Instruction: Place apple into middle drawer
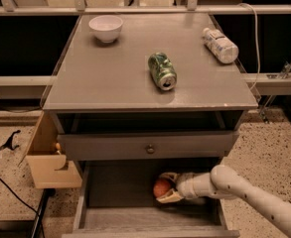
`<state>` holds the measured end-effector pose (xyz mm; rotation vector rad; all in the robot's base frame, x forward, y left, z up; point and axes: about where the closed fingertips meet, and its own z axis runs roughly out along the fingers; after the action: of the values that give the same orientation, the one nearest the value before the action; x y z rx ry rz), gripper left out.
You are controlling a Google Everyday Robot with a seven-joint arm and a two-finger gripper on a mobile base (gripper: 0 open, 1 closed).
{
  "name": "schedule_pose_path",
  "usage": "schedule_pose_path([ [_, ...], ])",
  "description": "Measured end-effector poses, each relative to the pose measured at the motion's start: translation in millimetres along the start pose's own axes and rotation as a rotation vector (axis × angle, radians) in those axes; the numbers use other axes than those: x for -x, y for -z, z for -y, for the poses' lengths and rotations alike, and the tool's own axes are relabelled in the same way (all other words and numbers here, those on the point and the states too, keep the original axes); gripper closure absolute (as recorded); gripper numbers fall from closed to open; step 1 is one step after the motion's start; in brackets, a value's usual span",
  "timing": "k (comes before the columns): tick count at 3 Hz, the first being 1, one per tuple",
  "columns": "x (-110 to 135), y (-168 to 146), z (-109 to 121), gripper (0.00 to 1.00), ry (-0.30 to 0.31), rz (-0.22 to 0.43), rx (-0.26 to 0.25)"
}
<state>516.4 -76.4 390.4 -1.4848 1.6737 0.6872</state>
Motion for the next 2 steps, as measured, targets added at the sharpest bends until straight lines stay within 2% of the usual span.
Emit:
schedule_pose_path([
  [2,-9.9,-6.7,-0.5,1.00,-0.002,-0.022,0.003],
])
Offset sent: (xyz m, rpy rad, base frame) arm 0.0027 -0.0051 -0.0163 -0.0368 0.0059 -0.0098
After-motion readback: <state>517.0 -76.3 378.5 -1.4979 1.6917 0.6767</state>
